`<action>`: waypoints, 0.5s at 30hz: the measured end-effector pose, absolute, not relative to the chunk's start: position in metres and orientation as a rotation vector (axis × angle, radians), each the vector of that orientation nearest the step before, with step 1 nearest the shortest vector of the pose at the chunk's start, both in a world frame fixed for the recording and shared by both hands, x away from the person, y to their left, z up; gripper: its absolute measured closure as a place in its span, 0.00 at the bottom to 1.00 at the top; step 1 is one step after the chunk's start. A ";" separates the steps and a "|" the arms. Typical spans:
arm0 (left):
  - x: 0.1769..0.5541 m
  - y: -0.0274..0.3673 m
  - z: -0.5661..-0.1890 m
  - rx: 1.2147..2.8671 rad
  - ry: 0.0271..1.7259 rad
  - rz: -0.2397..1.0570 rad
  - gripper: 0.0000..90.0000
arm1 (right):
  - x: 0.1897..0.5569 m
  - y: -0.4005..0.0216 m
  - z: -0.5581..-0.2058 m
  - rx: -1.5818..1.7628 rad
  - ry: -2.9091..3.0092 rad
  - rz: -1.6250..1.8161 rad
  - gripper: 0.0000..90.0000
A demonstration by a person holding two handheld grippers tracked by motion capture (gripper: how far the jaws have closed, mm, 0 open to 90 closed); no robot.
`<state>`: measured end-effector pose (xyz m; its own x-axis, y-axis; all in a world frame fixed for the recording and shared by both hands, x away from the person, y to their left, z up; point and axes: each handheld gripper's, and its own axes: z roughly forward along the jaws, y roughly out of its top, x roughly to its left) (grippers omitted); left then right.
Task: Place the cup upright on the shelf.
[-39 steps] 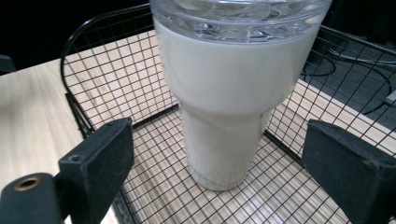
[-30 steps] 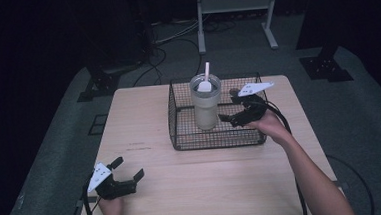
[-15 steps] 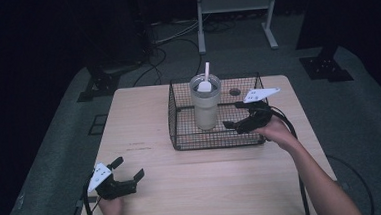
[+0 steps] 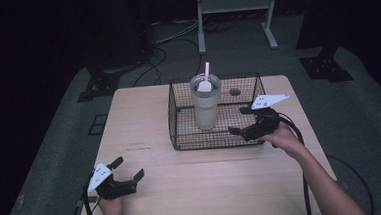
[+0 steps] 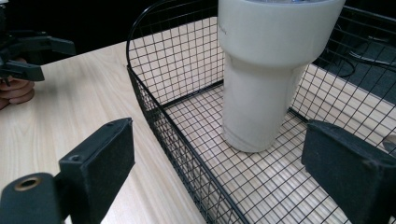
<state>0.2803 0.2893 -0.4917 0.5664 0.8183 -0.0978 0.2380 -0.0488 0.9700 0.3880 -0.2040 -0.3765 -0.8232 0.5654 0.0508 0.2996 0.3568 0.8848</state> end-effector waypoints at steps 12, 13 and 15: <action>0.280 0.289 -0.492 1.592 0.914 0.600 0.00 | 0.375 -0.211 -0.383 0.765 2.365 1.475 0.10; 0.280 0.289 -0.492 1.592 0.914 0.600 0.00 | 0.374 -0.212 -0.384 0.763 2.365 1.479 0.10; 0.280 0.289 -0.492 1.593 0.914 0.600 0.00 | 0.371 -0.213 -0.385 0.763 2.365 1.476 0.10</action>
<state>0.2803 0.2893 -0.4917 0.5667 0.8184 -0.0958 0.2368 -0.0504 0.9702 0.3715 -0.2126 -0.3850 -0.8314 0.5522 0.0624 0.2986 0.3492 0.8882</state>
